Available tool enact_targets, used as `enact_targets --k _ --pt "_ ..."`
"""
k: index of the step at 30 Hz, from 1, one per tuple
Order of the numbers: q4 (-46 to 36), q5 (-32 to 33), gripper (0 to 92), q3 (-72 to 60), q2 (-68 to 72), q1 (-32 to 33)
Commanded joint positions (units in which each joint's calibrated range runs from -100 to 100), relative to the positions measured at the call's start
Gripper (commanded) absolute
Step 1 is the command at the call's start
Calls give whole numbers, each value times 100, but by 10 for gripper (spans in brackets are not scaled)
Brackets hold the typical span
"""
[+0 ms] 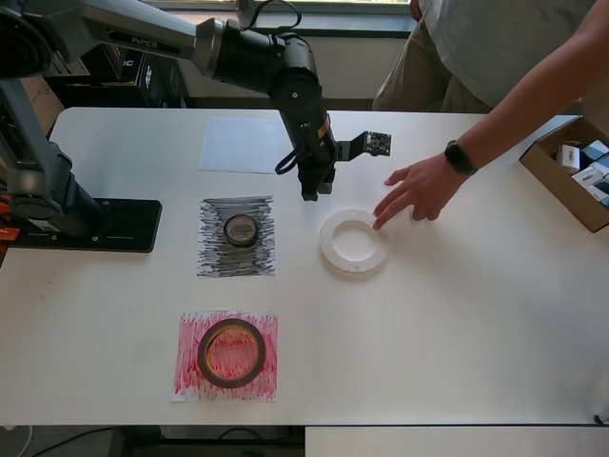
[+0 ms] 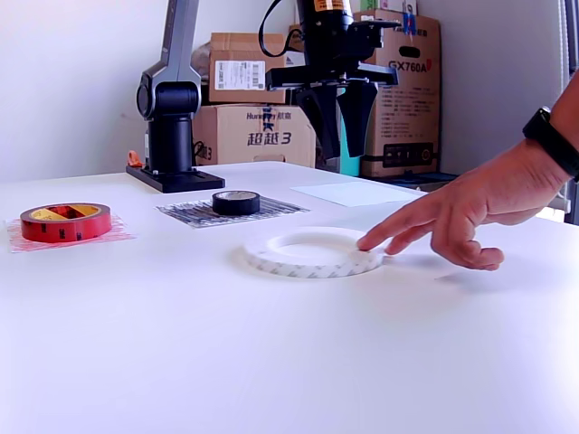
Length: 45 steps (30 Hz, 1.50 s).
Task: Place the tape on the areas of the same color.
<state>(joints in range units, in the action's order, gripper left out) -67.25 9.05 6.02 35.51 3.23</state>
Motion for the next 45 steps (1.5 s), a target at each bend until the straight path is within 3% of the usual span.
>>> enact_targets --k 1,20,34,45 --pt "153 -52 437 -25 116 -125" --pt "348 -110 441 -52 51 -551" --pt "272 -126 441 -924 70 -1553" --pt "272 -650 441 -952 144 -2153"
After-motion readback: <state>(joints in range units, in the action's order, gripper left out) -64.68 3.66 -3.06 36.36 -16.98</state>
